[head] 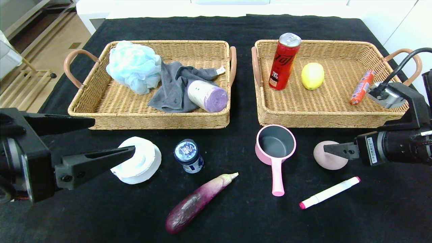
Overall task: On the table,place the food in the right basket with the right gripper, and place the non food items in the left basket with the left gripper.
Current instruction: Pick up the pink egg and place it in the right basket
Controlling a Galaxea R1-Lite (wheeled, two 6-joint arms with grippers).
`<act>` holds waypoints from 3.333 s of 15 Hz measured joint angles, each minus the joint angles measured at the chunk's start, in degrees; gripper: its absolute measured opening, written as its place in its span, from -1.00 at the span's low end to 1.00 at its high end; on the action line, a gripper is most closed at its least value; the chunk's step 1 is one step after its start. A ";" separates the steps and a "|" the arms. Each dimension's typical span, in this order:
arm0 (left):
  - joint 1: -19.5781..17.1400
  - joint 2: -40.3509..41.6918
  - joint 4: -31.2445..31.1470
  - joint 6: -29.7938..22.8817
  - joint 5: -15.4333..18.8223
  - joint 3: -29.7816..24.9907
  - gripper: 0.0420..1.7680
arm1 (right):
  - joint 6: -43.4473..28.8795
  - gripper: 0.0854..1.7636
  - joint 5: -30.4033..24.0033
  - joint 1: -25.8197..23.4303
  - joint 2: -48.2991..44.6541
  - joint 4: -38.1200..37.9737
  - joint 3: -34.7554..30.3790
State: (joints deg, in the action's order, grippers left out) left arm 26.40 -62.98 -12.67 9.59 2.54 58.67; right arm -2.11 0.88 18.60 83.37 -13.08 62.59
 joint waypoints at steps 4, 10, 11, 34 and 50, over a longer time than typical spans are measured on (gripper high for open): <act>0.96 -0.35 0.00 0.00 0.00 -0.10 0.94 | -0.39 0.94 0.02 0.35 1.35 -0.04 -0.29; 1.10 -0.41 -0.01 0.02 0.02 -0.16 0.94 | -0.61 0.94 3.30 1.60 4.23 0.00 -0.22; 1.10 -0.41 0.00 0.02 0.02 -0.16 0.94 | -0.63 0.94 3.28 1.65 4.63 -0.01 -0.22; 1.10 -0.22 0.02 -0.09 0.00 -0.30 0.94 | -0.78 -0.91 3.17 2.76 7.58 3.41 -0.51; 1.10 -0.26 -0.01 -0.09 0.02 -0.33 0.94 | -0.84 -0.91 2.93 2.97 0.76 2.11 2.96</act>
State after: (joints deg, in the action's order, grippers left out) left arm 27.50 -63.23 -12.68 9.51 2.56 58.34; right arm -2.95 3.80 21.58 84.13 -10.97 65.55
